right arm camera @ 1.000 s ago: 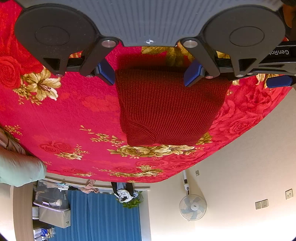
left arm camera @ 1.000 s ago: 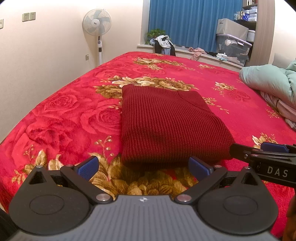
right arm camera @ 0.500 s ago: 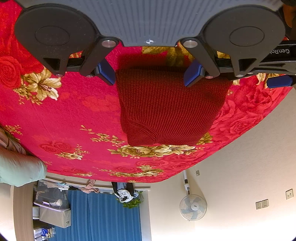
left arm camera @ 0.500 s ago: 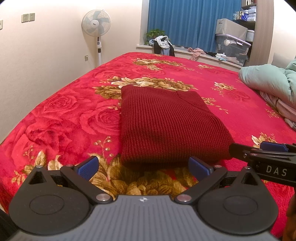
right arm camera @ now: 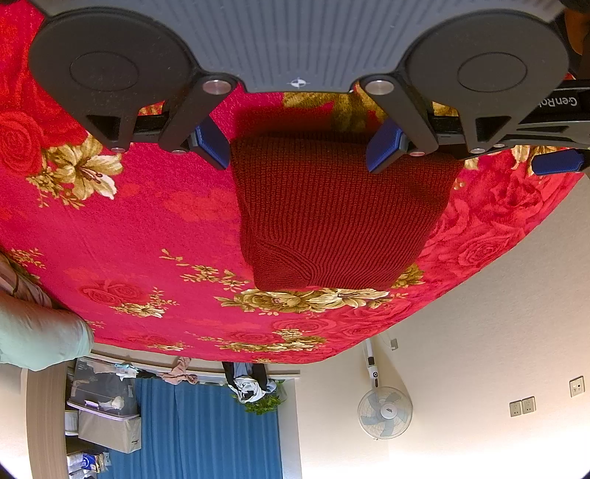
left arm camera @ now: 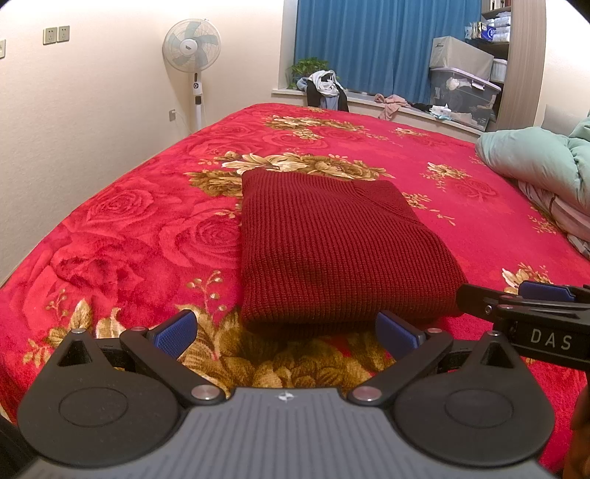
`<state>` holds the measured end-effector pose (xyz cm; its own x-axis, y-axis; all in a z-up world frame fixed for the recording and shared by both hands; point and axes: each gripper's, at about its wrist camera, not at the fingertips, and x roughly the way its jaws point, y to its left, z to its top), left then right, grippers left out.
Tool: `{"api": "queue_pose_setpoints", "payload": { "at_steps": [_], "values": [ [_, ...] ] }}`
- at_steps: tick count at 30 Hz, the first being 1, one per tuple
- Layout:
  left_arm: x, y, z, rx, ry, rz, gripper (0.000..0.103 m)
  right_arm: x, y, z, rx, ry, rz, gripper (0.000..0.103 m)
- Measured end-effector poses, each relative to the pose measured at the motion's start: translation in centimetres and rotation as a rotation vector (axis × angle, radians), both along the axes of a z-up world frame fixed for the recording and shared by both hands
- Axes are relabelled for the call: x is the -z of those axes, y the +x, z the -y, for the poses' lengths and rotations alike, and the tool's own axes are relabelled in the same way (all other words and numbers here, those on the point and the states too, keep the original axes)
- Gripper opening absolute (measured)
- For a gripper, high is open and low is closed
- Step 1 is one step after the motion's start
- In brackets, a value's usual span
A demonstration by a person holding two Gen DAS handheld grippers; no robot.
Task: Fold small clothes
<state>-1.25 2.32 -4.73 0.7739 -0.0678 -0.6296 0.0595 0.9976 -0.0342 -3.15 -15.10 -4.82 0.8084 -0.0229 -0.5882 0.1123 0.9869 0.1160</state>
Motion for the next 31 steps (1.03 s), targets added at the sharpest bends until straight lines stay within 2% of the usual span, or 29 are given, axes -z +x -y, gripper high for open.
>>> {"api": "queue_pose_setpoints", "payload": {
  "at_steps": [31],
  "values": [
    [0.35, 0.13, -0.06, 0.002, -0.008, -0.014, 0.103, 0.14, -0.04, 0.37, -0.004, -0.001, -0.011, 0.082]
  ]
}}
